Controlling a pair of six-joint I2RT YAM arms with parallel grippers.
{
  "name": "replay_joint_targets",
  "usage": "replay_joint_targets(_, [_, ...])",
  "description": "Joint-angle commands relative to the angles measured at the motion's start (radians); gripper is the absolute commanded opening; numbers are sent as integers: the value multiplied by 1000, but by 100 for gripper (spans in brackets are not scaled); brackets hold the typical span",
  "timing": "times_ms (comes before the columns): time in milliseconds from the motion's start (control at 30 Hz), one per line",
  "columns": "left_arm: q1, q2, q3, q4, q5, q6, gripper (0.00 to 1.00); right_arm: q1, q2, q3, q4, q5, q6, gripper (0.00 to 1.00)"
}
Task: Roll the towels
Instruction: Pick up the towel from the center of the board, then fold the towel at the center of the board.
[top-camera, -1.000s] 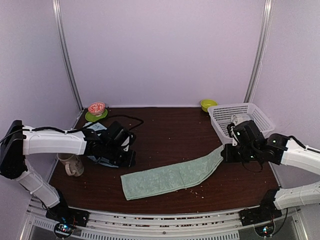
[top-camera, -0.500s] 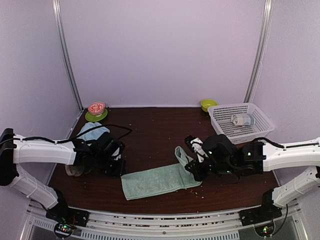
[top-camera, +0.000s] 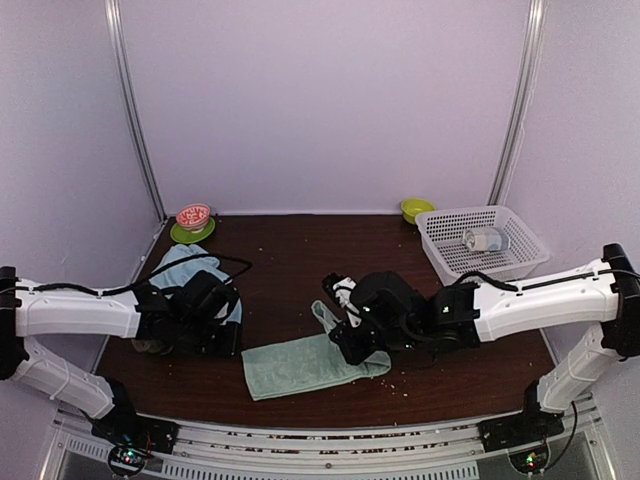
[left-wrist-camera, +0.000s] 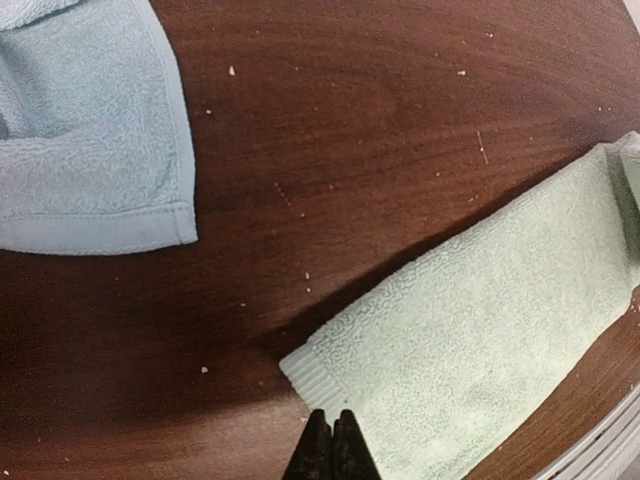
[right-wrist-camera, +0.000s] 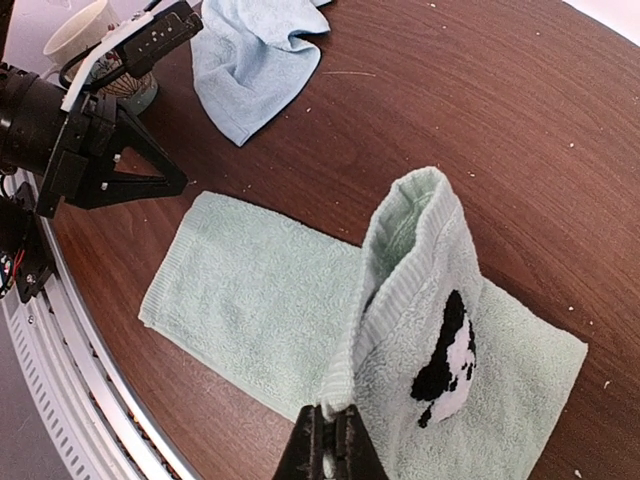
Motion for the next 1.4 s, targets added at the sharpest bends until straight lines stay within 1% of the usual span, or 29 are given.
replay_joint_targets(0, [5, -44, -19, 5, -33, -17, 0, 18, 37, 67, 34, 17, -7, 0])
replay_joint_targets(267, [5, -77, -55, 6, -31, -38, 0, 58, 136, 169, 33, -8, -25, 0])
replay_joint_targets(700, [5, -131, -93, -17, -44, -51, 0, 83, 271, 265, 38, -29, -24, 0])
replay_joint_targets(1033, [5, -142, -117, -8, -39, -59, 0, 104, 343, 345, 4, -38, -28, 0])
replay_joint_targets(1367, [5, -153, -137, -2, -35, -64, 0, 129, 389, 381, 7, -44, -34, 0])
